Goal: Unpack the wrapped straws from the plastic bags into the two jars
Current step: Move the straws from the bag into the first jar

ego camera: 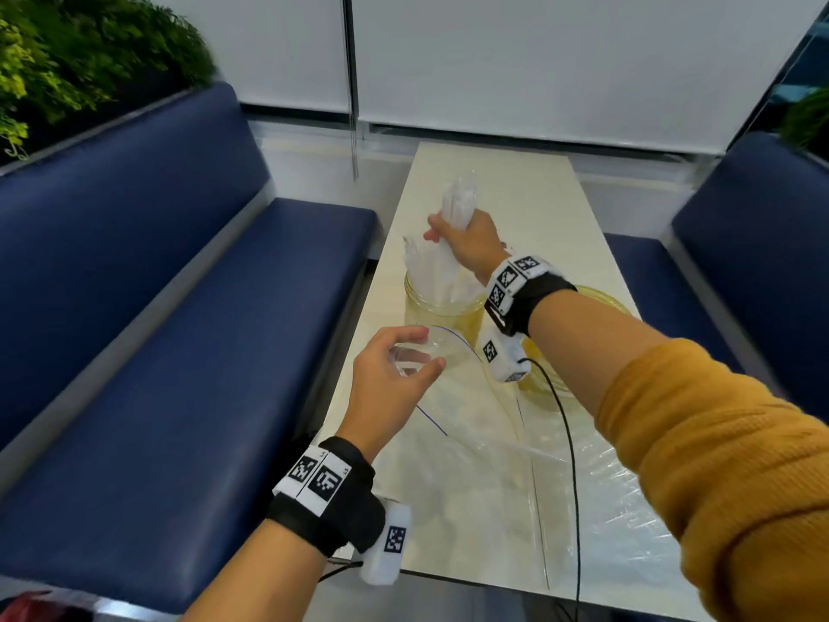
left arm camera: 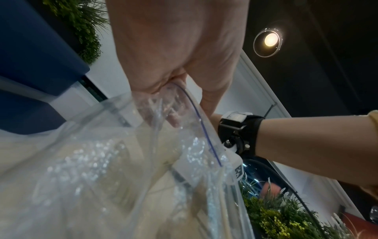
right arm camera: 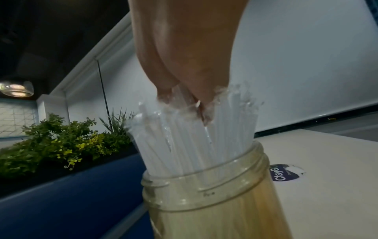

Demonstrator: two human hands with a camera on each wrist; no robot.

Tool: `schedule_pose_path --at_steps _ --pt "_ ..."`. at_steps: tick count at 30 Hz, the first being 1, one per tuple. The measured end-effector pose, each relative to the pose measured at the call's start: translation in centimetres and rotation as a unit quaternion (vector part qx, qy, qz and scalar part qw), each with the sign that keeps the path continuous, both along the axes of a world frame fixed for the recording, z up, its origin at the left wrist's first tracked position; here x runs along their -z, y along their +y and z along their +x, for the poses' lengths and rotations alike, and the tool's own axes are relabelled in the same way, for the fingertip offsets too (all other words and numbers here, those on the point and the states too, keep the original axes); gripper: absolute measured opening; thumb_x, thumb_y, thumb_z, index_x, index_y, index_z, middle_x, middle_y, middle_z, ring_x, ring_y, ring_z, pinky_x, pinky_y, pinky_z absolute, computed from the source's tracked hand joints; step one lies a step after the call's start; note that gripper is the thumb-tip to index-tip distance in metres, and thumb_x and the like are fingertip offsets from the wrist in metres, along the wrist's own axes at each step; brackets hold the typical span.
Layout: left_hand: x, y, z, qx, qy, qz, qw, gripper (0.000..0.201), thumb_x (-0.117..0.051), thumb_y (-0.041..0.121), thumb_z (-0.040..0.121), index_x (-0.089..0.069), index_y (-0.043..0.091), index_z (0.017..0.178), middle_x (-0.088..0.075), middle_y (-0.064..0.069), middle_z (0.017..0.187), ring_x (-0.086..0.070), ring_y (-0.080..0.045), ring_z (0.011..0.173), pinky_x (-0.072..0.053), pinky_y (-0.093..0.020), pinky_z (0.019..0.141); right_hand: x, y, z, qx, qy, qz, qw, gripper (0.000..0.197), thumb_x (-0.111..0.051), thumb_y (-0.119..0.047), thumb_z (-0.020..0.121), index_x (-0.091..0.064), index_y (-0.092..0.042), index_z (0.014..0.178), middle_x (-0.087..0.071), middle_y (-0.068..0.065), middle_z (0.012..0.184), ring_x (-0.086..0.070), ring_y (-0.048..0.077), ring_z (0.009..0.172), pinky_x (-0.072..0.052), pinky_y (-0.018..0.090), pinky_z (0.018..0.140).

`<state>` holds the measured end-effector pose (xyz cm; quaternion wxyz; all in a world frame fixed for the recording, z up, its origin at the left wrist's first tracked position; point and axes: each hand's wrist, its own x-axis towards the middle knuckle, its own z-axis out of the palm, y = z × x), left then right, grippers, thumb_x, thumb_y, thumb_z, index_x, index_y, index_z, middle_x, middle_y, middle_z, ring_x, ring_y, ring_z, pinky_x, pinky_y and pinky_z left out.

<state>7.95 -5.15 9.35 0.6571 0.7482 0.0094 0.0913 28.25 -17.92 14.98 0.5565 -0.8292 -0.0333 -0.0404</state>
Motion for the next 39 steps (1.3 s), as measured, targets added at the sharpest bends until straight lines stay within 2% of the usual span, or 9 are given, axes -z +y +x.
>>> schedule_pose_path --at_steps 4,10,15,19,22,25,28,33,39 --pt "0.1 0.2 0.2 0.002 -0.004 -0.007 1.000 0.036 -0.081 0.014 0.084 -0.067 0.019 0.117 -0.068 0.009 0.116 -0.072 -0.010 0.095 -0.061 -0.028 0.084 -0.2 -0.8 0.3 0.060 0.031 -0.026 0.997 0.053 -0.086 -0.036 0.073 -0.068 -0.004 0.112 -0.071 0.011 0.111 -0.067 0.028 0.104 -0.057 0.044 0.091" --pt "-0.3 -0.2 0.6 0.011 -0.001 0.001 1.000 0.036 -0.081 0.017 0.085 -0.067 0.020 0.118 -0.068 0.010 0.115 -0.072 -0.009 0.096 -0.060 -0.025 0.084 -3.0 -1.1 0.1 0.056 -0.228 -0.048 0.971 0.074 -0.089 -0.032 0.067 -0.051 -0.022 0.130 -0.062 -0.001 0.116 -0.060 0.011 0.100 -0.049 0.017 0.085" --pt "-0.7 -0.4 0.9 0.013 -0.005 0.000 1.000 0.036 -0.080 0.017 0.085 -0.067 0.019 0.118 -0.068 0.008 0.114 -0.072 -0.007 0.094 -0.058 -0.019 0.080 -2.0 -1.3 0.3 0.036 -0.289 -0.243 0.925 0.026 -0.060 -0.025 0.092 -0.071 -0.015 0.114 -0.071 0.001 0.108 -0.066 0.018 0.097 -0.054 0.032 0.088" --pt "-0.8 -0.4 0.8 0.014 -0.007 -0.005 1.000 0.036 -0.080 0.017 0.085 -0.067 0.020 0.118 -0.068 0.008 0.114 -0.072 -0.008 0.094 -0.058 -0.017 0.079 1.1 -1.9 -0.7 -0.005 -0.249 -0.399 0.883 0.043 -0.045 -0.043 0.099 -0.079 -0.017 0.093 -0.076 0.006 0.099 -0.065 0.026 0.099 -0.048 0.039 0.095" --pt "-0.9 -0.3 0.8 0.012 -0.008 -0.005 1.000 0.035 -0.080 0.017 0.085 -0.067 0.020 0.118 -0.068 0.010 0.114 -0.072 -0.006 0.094 -0.058 -0.017 0.079 -0.2 -1.7 -0.9 0.068 -0.307 -0.322 0.893 0.050 -0.046 -0.047 0.098 -0.075 -0.015 0.073 -0.070 0.006 0.111 -0.057 0.025 0.115 -0.040 0.040 0.105" --pt "-0.9 -0.1 0.9 0.012 -0.007 -0.004 1.000 0.035 -0.080 0.017 0.086 -0.067 0.020 0.118 -0.068 0.010 0.115 -0.072 -0.007 0.094 -0.057 -0.017 0.079 -3.4 -0.2 -0.5 0.074 -0.367 -0.269 0.887 0.037 -0.045 -0.036 0.101 -0.071 -0.009 0.096 -0.063 0.007 0.124 -0.052 0.022 0.124 -0.042 0.035 0.106" --pt "-0.9 -0.1 0.9 0.015 0.000 -0.007 1.000 0.034 -0.079 0.016 0.086 -0.067 0.018 0.118 -0.068 0.009 0.116 -0.072 -0.008 0.095 -0.059 -0.020 0.080 -4.5 2.3 0.2 -0.070 -0.327 -0.396 0.855 0.046 -0.032 -0.032 0.106 -0.056 -0.004 0.133 -0.051 0.013 0.145 -0.043 0.029 0.138 -0.031 0.039 0.118" --pt "-0.8 -0.3 1.2 0.015 0.010 -0.002 1.000 0.033 -0.077 0.014 0.087 -0.067 0.018 0.118 -0.068 0.009 0.117 -0.072 -0.008 0.096 -0.058 -0.019 0.080 -0.1 2.9 0.2 -0.147 -0.116 -0.555 0.810 0.050 -0.027 -0.036 0.107 -0.066 -0.006 0.115 -0.066 0.015 0.117 -0.064 0.033 0.104 -0.051 0.043 0.093" --pt "-1.0 -0.6 1.1 0.019 0.007 0.006 1.000 0.033 -0.076 0.015 0.089 -0.066 0.017 0.120 -0.067 0.009 0.117 -0.072 -0.007 0.094 -0.051 -0.006 0.073 -2.4 1.3 0.8 0.005 -0.305 -0.440 0.845 0.038 -0.046 -0.029 0.100 -0.062 -0.010 0.129 -0.057 0.008 0.133 -0.052 0.023 0.125 -0.044 0.034 0.101"
